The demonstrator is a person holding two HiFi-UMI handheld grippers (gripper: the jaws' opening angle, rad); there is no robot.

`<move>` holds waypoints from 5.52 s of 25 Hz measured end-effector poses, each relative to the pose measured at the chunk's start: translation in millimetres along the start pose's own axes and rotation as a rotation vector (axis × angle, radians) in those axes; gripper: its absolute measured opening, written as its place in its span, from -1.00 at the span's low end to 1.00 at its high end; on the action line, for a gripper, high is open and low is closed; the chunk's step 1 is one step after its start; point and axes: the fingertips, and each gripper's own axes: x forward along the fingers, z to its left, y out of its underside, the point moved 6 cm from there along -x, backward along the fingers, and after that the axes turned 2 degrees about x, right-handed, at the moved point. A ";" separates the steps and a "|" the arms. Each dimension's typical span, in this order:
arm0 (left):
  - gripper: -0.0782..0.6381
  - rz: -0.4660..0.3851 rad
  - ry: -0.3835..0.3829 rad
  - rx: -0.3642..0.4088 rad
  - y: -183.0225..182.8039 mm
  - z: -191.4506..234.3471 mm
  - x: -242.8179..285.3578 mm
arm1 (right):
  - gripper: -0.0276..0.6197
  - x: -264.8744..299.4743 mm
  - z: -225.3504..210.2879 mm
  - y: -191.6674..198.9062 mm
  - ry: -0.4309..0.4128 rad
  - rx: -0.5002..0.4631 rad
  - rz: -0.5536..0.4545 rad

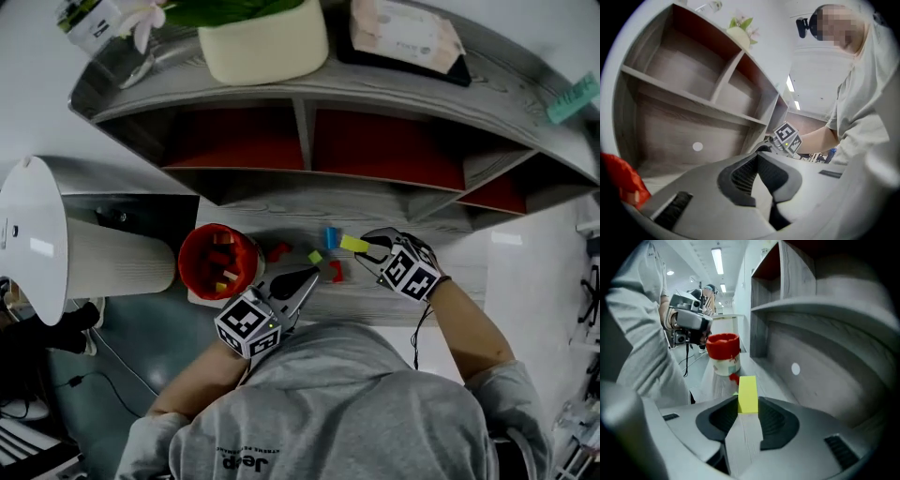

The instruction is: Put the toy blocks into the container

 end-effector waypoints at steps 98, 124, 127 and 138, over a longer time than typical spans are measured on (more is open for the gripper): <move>-0.75 -0.177 -0.221 0.100 -66.2 81.5 -253.9 | -0.67 47.4 106.6 -287.4 -0.011 0.188 -0.105; -0.75 -0.143 -0.176 0.020 -40.4 112.0 -292.3 | -0.28 116.8 127.6 -294.9 -0.010 0.189 0.028; -0.75 -0.135 -0.166 0.021 -42.1 107.7 -280.2 | -0.28 101.8 113.6 -284.9 0.016 0.220 -0.003; -0.75 -0.078 -0.135 0.026 -45.5 72.5 -151.6 | -0.28 39.6 -10.9 -172.4 0.214 0.374 -0.035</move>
